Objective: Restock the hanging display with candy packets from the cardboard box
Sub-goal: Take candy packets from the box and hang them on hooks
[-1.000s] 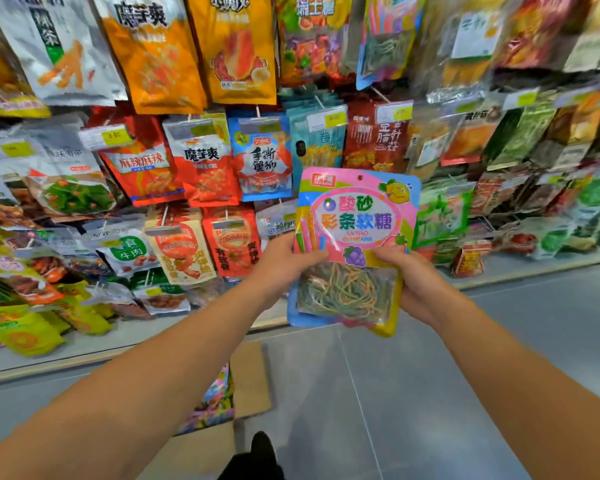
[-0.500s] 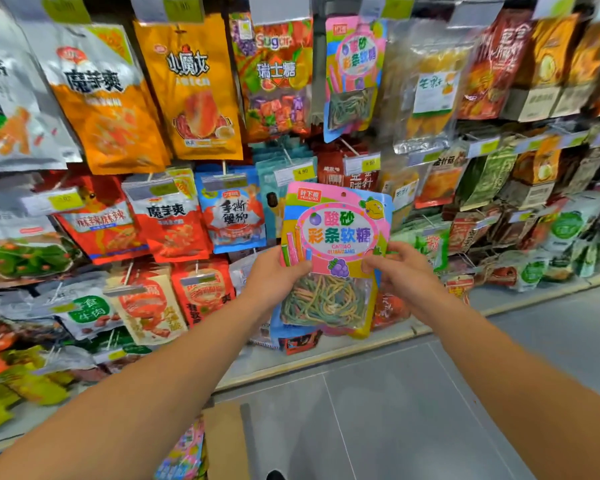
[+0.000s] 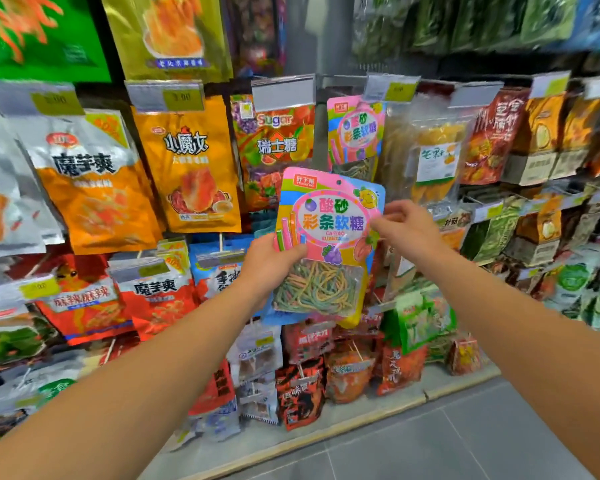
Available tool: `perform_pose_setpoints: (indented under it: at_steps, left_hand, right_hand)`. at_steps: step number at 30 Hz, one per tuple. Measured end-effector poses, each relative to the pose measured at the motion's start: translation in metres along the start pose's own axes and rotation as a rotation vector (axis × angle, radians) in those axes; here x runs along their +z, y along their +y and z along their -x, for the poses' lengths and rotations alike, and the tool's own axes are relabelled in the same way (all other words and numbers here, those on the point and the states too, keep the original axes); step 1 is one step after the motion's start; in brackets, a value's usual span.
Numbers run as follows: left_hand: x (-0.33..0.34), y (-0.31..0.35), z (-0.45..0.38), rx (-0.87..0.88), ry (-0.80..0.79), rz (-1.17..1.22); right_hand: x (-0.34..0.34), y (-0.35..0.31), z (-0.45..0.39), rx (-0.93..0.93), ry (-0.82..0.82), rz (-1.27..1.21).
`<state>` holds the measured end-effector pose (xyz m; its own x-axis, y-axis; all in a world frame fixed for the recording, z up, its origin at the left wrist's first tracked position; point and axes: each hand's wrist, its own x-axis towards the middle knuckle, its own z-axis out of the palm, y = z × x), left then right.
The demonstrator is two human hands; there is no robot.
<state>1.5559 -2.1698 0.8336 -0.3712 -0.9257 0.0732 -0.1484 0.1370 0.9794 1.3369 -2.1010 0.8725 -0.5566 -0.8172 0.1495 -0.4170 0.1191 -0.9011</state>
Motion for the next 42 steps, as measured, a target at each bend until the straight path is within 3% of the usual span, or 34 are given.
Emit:
perform_pose_setpoints:
  at_steps: [4, 10, 24, 30, 37, 42]
  left_hand:
    - [0.01, 0.019, -0.026, 0.064, 0.028, -0.092]
    - [0.036, 0.037, -0.048, 0.088, 0.087, -0.115]
    - [0.085, 0.066, -0.088, 0.124, 0.233, -0.32]
    - [0.092, 0.074, -0.095, 0.113, 0.259, -0.331]
    - [0.107, 0.086, -0.107, 0.106, 0.281, -0.169]
    - [0.115, 0.089, -0.119, 0.094, 0.238, -0.089]
  right_hand:
    - [-0.029, -0.042, -0.047, -0.133, 0.132, 0.065]
    - [-0.058, -0.08, -0.103, -0.243, 0.166, -0.011]
    - [-0.088, -0.099, -0.182, -0.27, -0.084, 0.025]
    - [-0.088, -0.091, -0.197, -0.308, -0.057, 0.046]
    - [-0.101, -0.091, -0.209, -0.339, -0.135, -0.188]
    - [-0.114, -0.093, -0.223, -0.411, -0.201, -0.184]
